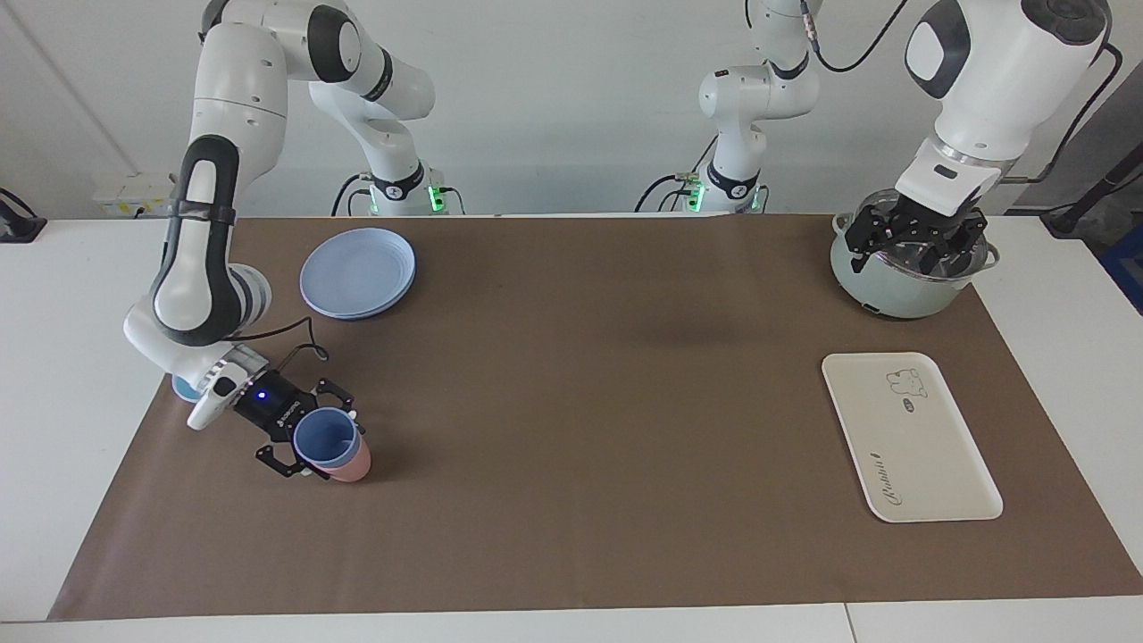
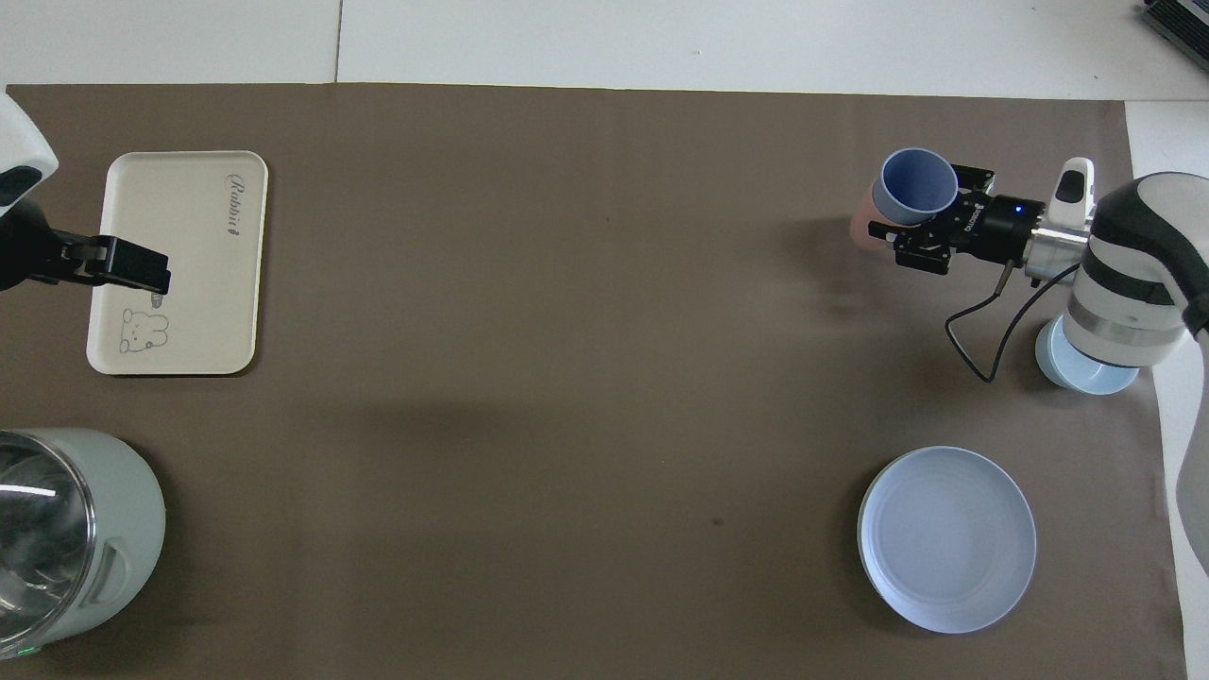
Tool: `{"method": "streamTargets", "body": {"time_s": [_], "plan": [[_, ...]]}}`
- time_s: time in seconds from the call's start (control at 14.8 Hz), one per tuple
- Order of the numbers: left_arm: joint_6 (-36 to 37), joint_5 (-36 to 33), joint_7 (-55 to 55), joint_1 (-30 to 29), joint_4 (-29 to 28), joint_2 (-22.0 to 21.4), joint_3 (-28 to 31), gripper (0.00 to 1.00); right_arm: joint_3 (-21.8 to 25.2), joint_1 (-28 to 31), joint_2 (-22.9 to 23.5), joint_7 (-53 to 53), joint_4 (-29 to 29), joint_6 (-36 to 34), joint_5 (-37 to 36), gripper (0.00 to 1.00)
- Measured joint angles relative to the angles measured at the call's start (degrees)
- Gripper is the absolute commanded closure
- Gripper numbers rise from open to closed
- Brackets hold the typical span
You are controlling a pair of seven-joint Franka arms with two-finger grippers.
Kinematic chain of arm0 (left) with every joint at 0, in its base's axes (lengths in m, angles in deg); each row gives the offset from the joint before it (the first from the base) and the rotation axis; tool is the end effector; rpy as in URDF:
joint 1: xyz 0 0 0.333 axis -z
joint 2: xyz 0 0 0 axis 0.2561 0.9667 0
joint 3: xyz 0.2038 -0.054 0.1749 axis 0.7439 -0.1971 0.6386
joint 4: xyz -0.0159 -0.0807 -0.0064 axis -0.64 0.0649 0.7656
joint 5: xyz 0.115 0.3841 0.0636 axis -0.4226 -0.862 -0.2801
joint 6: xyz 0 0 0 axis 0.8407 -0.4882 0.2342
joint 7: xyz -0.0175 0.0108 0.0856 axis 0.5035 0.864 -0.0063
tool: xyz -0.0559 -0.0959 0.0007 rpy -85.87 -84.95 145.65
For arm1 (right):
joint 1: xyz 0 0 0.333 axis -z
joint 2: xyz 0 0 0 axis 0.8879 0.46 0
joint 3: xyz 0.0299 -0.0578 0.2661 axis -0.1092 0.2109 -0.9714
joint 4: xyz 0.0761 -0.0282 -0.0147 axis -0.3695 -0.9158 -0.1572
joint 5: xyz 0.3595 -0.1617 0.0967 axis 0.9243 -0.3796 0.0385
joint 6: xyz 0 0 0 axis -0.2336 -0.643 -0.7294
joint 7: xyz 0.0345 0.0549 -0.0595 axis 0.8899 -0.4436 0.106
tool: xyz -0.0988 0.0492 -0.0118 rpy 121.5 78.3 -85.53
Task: Place cup on tray
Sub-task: 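Carry the blue cup toward the left gripper while the left gripper reaches it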
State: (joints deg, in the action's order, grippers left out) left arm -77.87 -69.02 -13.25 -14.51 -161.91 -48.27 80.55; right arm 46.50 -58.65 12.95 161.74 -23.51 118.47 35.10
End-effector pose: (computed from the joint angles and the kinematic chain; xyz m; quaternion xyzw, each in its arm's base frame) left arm 0.5844 -0.0364 0.5591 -0.9967 0.0771 -0.0189 0.0164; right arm 0.6600 -0.0598 0.2709 -0.8027 -0.3719 -0.3794 0.2709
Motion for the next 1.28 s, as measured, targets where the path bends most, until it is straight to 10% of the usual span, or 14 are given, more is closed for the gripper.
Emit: {"method": "streamTargets", "body": {"time_s": [0.74,1.28], "plan": [[-10.2,11.9,4.9,1.6,0.0,1.3,-1.1,0.14,-0.1,-18.9,-10.2,-52.1,0.4,10.2,-34.8,1.0],[-27.1,26.8,26.0,13.5,9.9,16.9,-1.6,0.26,-0.1,-28.9,-11.7,-85.2,0.6,10.3,-58.5,1.0]]}}
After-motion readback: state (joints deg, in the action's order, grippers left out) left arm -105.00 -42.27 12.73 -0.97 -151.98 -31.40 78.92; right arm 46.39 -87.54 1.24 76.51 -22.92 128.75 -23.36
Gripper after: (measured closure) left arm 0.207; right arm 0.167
